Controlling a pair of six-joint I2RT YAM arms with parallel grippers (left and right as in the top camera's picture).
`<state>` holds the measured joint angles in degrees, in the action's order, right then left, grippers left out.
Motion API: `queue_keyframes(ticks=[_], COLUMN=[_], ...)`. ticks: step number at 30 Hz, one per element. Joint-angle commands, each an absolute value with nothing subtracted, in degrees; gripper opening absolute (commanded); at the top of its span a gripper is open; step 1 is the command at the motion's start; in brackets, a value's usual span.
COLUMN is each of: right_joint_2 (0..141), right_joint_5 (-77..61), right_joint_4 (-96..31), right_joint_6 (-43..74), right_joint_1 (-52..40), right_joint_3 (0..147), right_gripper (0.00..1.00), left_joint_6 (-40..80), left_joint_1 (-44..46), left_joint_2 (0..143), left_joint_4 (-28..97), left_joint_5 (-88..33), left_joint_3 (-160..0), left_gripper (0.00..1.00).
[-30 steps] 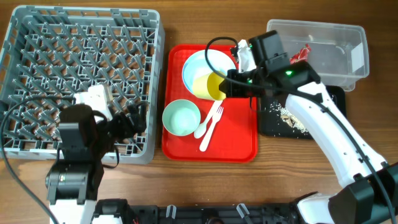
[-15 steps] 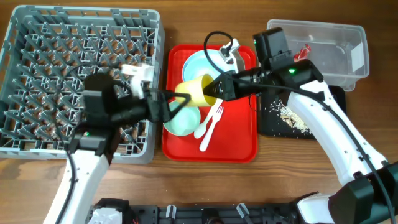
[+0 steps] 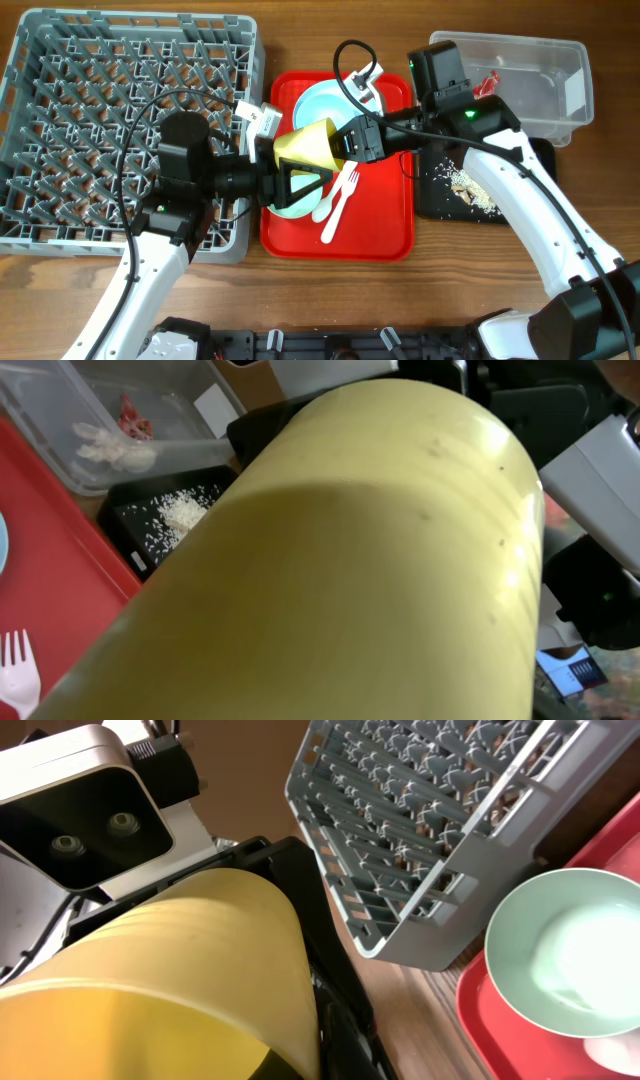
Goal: Sort waste into correct bins and load items into the dishwasher rack
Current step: 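Hand the yellow cup from the right gripper to the left gripper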
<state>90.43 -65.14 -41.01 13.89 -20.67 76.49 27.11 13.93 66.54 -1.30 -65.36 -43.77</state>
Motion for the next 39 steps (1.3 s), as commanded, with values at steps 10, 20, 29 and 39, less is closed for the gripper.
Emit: queue_keyframes(ticks=[10, 20, 29, 39], right_joint_2=[90.54, 90.54, 90.54, 90.54], right_joint_5=[-62.33, -62.35, -62.85, -62.81], right_joint_4=[-43.33, -43.13, -43.16, -43.18], right_joint_6=[16.67, 16.69, 16.69, 16.69], right_joint_1=[-21.34, -21.37, -21.37, -21.37], right_joint_3=[76.75, 76.75, 76.75, 76.75], right_gripper=[0.04, 0.04, 0.04, 0.04], left_joint_6=[27.53, 29.02, 30.81, 30.89], left_joint_1=[8.88, 8.88, 8.88, 8.88], left_joint_2=[66.63, 66.63, 66.65, 66.65], left_joint_4=[-4.19, -5.74, -9.30, -9.30], left_joint_5=[-65.56, -69.56, -70.94, -70.91], left_joint_3=[-44.38, -44.38, -44.38, -44.38], left_gripper=[0.85, 0.80, 0.73, 0.54])
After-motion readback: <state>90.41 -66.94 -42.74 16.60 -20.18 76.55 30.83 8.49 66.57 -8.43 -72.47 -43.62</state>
